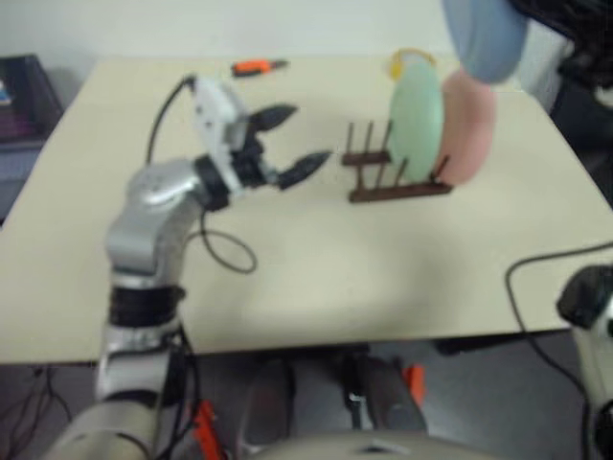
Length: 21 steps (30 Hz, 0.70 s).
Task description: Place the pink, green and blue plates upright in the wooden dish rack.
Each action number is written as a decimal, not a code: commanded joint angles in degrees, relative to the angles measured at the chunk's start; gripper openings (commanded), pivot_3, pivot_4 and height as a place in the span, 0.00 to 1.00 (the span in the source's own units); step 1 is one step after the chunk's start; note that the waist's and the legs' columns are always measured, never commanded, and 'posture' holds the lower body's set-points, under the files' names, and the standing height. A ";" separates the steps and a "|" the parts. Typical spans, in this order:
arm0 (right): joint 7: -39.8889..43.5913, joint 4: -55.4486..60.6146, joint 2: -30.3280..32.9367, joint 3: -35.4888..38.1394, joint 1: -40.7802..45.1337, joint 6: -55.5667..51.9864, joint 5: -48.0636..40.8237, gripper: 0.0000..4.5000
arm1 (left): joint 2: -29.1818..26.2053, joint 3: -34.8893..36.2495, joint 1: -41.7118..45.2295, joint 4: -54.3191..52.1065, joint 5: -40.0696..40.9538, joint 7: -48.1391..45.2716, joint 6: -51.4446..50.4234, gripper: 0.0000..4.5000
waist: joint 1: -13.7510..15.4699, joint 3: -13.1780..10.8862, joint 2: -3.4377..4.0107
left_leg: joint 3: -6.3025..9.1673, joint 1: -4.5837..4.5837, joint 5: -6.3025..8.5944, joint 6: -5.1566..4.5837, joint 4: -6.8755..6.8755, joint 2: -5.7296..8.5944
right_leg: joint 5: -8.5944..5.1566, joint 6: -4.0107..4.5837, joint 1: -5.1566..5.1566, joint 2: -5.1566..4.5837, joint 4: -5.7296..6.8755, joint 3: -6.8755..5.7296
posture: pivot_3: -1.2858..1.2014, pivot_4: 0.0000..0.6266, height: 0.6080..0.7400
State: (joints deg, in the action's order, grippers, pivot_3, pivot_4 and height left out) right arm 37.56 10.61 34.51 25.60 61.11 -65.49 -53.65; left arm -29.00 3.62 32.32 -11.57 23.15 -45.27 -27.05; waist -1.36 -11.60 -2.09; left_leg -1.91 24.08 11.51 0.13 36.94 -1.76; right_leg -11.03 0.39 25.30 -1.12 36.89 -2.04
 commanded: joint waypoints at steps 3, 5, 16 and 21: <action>-2.31 -9.68 -6.14 -0.81 1.56 5.24 -1.05 0.01 | -5.01 0.29 -5.43 -7.25 -1.89 0.94 -0.29 1.00 | 0.19 0.01 -0.01 | -0.02 -0.03 0.00 0.00 0.02 0.06 | 0.02 -0.04 -0.03 -0.10 -0.01 0.05 | 0.52 0.24 1.00; -1.99 -13.22 -7.81 -2.55 -0.17 6.72 0.39 0.01 | -5.89 -0.07 -7.56 -9.27 -1.36 1.07 -1.25 1.00 | 0.25 0.01 -0.01 | -0.05 -0.04 0.00 -0.01 0.07 0.09 | 0.06 -0.10 -0.03 -0.14 0.00 0.07 | 0.52 0.24 1.00; -3.12 -19.63 -12.92 -4.56 -2.95 10.29 0.86 0.01 | -7.17 0.85 -11.58 -14.88 0.11 3.11 -5.14 1.00 | 0.92 0.00 0.01 | -0.03 -0.06 0.00 -0.01 -0.02 -0.01 | 0.01 0.00 0.01 0.00 0.01 0.05 | 0.52 0.24 1.00; -4.26 -21.40 -12.90 -5.29 -3.53 12.00 2.86 0.01 | -8.11 1.36 -13.02 -16.41 0.44 3.78 -6.07 1.00 | 1.05 0.00 0.01 | -0.01 -0.07 0.00 -0.01 0.01 -0.01 | 0.00 0.01 -0.01 -0.01 0.05 -0.01 | 0.52 0.24 1.00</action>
State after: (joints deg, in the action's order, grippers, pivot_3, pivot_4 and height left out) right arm 33.41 -11.42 21.38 19.87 57.16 -55.33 -50.66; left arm -36.40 3.36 19.20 -25.38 22.71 -41.88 -33.26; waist -0.30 -11.60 -2.08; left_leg -1.92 23.99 11.51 0.13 36.96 -1.77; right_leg -11.03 0.40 25.29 -1.13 36.94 -2.04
